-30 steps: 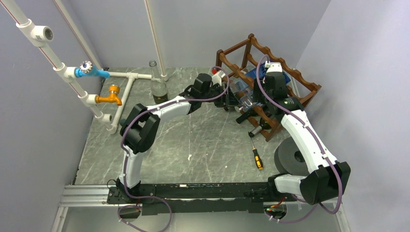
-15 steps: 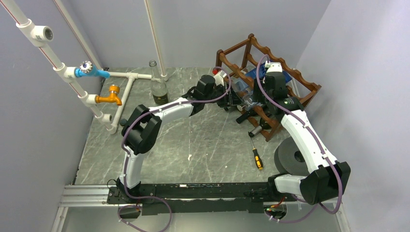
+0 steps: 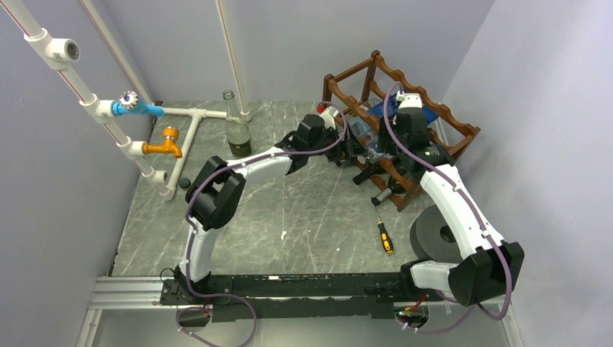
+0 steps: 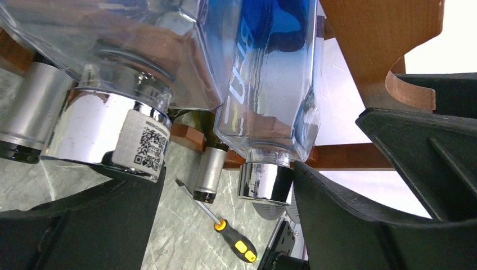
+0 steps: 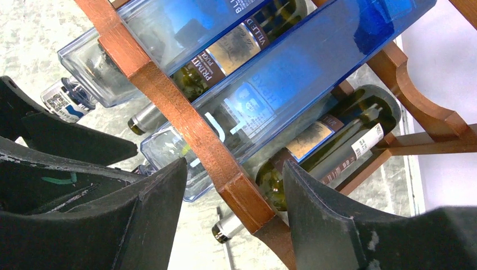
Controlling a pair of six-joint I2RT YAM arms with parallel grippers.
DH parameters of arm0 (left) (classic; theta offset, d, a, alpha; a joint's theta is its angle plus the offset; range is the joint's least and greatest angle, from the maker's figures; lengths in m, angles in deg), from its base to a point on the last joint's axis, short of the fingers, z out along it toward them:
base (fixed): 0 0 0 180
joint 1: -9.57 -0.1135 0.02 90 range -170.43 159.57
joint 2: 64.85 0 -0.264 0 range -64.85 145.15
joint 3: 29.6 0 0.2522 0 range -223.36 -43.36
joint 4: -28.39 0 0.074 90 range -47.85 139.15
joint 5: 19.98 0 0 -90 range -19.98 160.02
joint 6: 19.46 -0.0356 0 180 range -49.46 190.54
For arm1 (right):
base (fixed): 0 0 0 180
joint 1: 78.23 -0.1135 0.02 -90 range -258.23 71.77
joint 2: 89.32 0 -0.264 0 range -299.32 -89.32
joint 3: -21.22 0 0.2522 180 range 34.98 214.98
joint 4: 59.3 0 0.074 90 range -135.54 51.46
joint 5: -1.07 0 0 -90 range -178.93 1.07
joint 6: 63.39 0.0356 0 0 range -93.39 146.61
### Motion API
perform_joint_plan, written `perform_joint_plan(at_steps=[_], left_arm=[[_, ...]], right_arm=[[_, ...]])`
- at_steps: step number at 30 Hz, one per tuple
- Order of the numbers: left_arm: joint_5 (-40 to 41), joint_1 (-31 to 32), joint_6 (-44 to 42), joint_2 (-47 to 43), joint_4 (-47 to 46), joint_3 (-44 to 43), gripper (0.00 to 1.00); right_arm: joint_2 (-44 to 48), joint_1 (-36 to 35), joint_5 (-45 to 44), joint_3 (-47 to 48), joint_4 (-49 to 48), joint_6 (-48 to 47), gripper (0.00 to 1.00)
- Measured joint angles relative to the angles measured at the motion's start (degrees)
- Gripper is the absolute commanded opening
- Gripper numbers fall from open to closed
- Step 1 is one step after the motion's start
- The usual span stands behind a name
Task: Put the wine bottle on the wine rack
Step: Place the wine bottle in the wine rack.
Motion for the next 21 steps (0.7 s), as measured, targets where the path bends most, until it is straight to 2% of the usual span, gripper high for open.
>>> perform_joint_plan(at_steps=[5, 21], left_arm=[[0.8, 0.1, -1.9, -0.3, -0.2, 0.3, 0.99], [-0.6, 0.3, -6.0, -1.6, 0.1, 1.0, 1.00]], right_arm=[[0.0, 0.0, 0.0, 0.0, -0.1, 0.3, 0.65], [0.0, 0.0, 0.0, -0.1, -0.1, 0.4, 0.68]])
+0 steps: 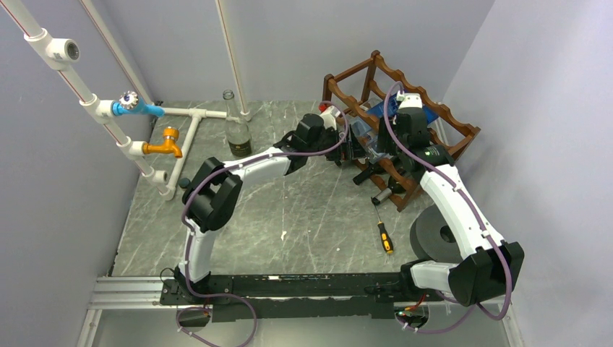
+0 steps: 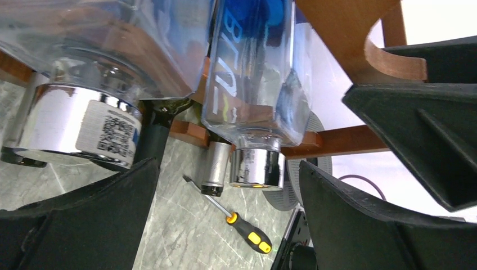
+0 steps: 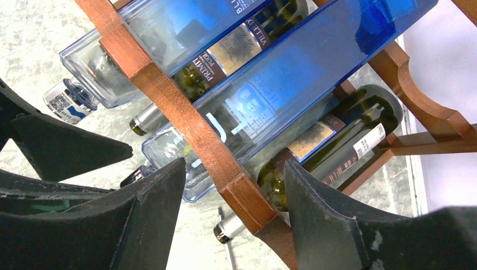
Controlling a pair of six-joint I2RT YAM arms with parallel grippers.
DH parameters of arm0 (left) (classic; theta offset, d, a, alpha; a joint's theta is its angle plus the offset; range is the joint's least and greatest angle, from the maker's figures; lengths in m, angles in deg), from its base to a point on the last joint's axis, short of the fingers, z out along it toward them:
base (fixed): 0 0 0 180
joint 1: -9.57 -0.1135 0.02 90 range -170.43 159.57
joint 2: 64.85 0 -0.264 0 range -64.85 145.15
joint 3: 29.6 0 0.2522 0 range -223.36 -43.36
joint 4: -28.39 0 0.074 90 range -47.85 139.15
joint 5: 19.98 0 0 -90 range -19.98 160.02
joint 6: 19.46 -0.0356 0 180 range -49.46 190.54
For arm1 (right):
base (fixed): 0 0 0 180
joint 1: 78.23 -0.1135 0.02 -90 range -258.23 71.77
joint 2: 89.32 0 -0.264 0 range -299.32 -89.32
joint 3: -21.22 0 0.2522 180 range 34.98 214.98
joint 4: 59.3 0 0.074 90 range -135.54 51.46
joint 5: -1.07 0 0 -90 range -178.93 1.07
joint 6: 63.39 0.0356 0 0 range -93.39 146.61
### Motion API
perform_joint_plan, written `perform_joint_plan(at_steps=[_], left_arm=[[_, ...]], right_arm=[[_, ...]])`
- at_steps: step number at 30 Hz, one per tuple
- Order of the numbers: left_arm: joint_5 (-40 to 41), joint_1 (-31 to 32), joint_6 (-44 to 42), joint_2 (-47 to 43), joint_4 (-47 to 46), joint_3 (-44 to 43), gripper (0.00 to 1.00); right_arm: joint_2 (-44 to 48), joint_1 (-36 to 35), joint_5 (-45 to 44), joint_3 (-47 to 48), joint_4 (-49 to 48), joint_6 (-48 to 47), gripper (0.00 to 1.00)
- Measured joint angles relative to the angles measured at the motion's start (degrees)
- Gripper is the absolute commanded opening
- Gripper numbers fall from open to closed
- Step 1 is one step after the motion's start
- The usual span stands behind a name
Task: Put the wine bottle on the wine rack
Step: Place the wine bottle in the wine rack.
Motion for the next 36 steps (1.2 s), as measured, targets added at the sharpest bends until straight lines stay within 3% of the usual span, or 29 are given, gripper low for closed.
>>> perform_joint_plan(at_steps=[15, 17, 22, 27, 36], left_arm=[[-3.8, 0.0, -5.1, -11.3, 6.5, 1.7, 0.99], [-4.0, -0.1, -6.4, -14.6, 8.2, 2.9, 1.00], [-4.1, -0.4, -11.6, -26.3, 14.6, 8.0, 1.00], [-3.0, -1.4, -17.1, -39.7, 22.7, 11.8, 1.00], [7.7, -2.8, -29.7, -65.2, 42.0, 10.0, 0.99]], right_arm=[[-0.2, -0.1, 1.5, 0.8, 0.3, 1.0, 0.83], [-0.9, -0.1, 1.5, 2.4, 0.9, 0.9, 0.92], [-1.5, -0.2, 1.5, 5.5, 1.1, 0.4, 0.99], [-1.6, -0.9, 1.5, 9.6, 3.0, 0.2, 1.00], [1.4, -9.6, 4.9, 11.4, 2.3, 2.0, 0.99]])
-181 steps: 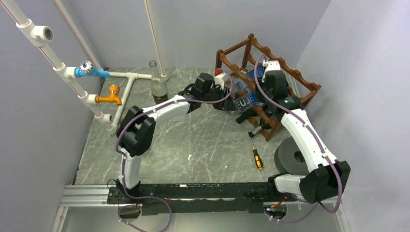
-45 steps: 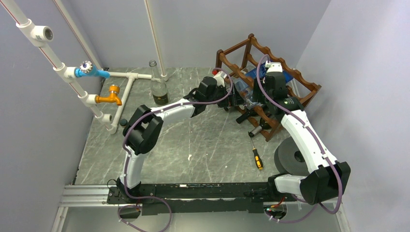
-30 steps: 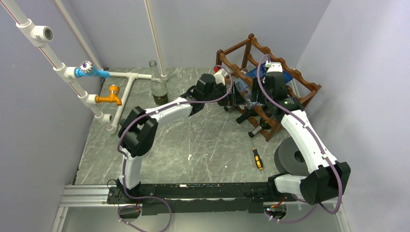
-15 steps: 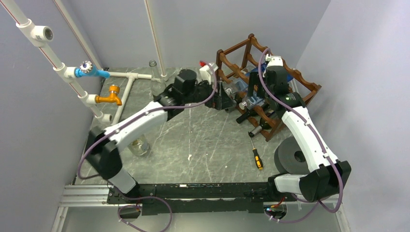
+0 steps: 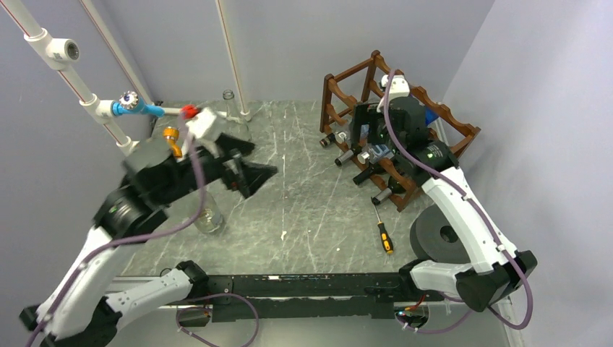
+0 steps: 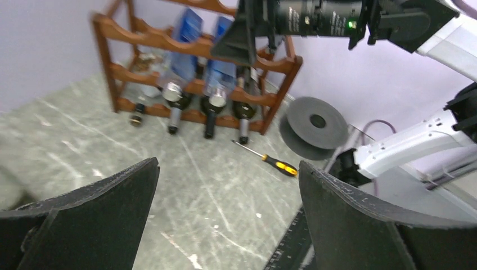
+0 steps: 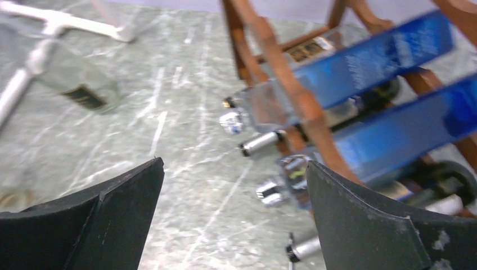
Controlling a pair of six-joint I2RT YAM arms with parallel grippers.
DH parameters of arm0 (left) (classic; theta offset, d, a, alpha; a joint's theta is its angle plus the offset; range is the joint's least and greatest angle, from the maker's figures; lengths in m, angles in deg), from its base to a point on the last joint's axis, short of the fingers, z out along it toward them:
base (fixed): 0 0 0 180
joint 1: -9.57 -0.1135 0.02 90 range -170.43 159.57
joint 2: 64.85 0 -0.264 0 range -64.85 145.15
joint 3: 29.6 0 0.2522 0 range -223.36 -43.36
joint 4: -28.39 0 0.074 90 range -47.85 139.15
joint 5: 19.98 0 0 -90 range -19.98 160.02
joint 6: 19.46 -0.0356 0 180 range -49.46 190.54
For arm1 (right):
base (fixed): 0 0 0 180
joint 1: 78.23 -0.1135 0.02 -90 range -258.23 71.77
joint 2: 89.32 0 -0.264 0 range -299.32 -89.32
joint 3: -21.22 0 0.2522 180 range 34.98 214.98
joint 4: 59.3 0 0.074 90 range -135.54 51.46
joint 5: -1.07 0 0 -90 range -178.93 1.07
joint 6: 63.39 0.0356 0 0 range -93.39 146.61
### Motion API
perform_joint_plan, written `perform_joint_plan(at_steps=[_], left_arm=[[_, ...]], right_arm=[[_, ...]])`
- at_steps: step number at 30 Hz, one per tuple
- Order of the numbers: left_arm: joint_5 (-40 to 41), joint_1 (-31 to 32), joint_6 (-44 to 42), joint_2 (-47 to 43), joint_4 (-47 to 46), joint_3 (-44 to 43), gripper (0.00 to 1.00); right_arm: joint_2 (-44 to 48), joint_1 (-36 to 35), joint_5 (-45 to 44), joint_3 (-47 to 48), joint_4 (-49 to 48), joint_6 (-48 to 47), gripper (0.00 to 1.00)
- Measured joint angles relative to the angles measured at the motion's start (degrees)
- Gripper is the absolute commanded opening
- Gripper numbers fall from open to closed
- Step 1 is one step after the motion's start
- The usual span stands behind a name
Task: Put the wine bottle on the wine rack
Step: Place the wine bottle in the wine rack.
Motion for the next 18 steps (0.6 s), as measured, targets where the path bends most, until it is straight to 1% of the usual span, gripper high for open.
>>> perform_joint_plan(at_steps=[4, 9, 14, 18], left_arm=[[7.5, 0.0, -4.0, -9.3, 5.0, -1.2, 1.00], [16.4, 0.0, -7.0, -16.5, 7.6, -0.7, 0.99], [23.0, 0.0, -10.6, -19.0, 6.8, 2.3, 1.00], [27.7, 0.0, -13.7, -17.8, 5.0, 4.6, 1.00]], right_arm=[[0.9, -5.2, 3.7, -1.5, -4.4, 1.7, 0.99], [-0.9, -9.2, 11.8, -5.6, -13.9, 5.4, 0.98], [-8.5, -14.1, 14.7, -6.6, -24.8, 7.4, 0.98], [-17.9, -18.7, 14.6, -1.8, -27.7, 7.0, 0.96]])
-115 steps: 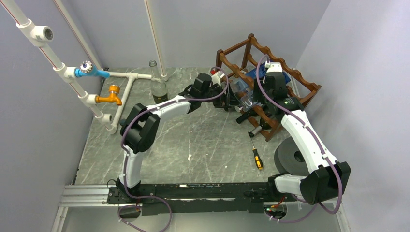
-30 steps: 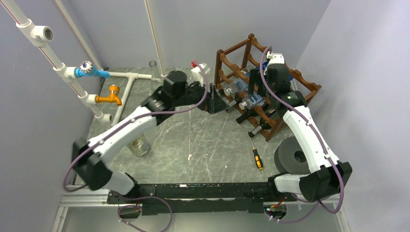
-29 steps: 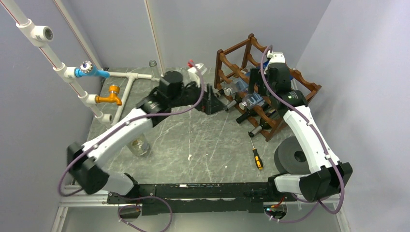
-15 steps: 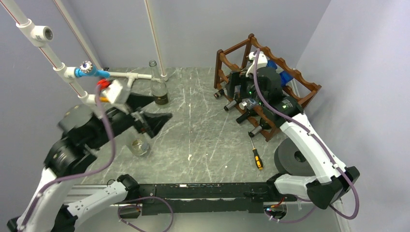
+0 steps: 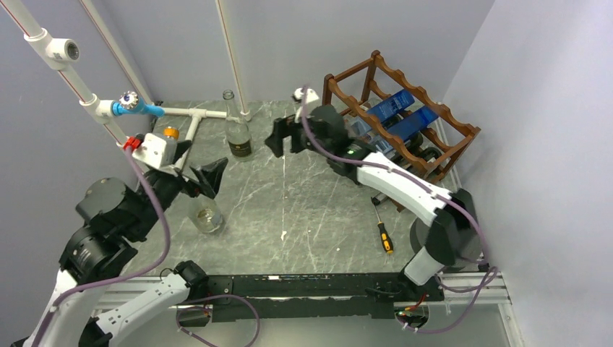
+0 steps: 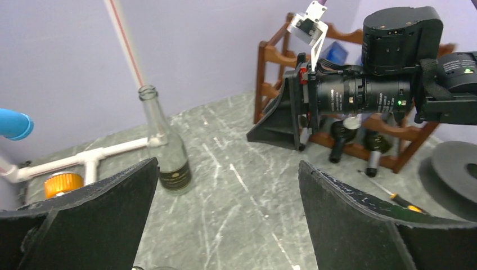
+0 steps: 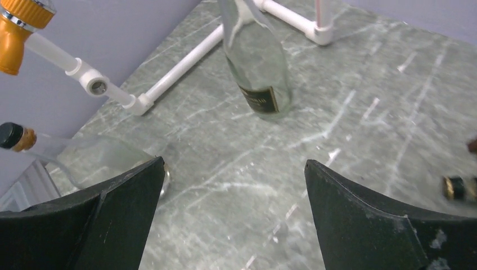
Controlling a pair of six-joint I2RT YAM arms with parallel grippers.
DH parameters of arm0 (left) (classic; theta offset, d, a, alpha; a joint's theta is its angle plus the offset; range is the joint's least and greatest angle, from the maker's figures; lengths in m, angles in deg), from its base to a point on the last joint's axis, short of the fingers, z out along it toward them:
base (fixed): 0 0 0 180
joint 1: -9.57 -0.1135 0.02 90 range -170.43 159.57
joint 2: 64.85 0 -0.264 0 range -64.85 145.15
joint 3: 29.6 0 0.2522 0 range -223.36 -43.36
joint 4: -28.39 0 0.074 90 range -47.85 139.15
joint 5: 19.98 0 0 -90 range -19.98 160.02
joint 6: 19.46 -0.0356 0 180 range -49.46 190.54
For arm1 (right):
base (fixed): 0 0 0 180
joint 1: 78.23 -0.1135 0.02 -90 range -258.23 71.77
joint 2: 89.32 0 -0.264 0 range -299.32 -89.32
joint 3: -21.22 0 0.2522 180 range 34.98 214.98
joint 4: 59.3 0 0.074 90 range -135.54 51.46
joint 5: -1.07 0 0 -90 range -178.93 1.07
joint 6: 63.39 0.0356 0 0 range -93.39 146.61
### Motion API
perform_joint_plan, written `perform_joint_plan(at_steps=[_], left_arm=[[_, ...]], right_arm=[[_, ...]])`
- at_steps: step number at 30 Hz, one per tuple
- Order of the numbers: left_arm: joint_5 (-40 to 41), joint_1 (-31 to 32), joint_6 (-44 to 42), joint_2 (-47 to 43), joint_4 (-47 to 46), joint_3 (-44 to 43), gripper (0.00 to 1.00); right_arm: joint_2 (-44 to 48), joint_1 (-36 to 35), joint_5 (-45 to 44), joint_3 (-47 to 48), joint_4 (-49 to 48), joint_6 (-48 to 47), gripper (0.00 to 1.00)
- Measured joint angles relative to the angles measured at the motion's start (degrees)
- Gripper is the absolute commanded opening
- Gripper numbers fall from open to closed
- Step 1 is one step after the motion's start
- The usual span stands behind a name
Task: Put the wine bottle on the wine rack
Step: Place the wine bottle in the wine rack, then adjust the wine bottle at the center of the board.
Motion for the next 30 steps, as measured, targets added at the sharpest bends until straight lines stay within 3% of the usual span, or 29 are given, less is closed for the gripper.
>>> perform_joint_plan(at_steps=[8, 23, 30], left_arm=[[3.9, 0.0, -5.0, 1.3, -5.8, 9.0, 0.99], [7.0, -1.5, -5.1, -9.7, -14.8, 19.6, 0.99], [11.1, -1.7, -5.3, -13.7, -17.5, 23.7, 1.00]], right_arm=[[-14.4, -5.4, -4.7, 9.2, -7.1, -1.3, 0.96], [-37.0, -5.0, -10.6, 35.2, -13.0, -3.9, 0.95], [-45.6, -5.4, -10.8, 43.4, -15.1, -4.7, 0.85]])
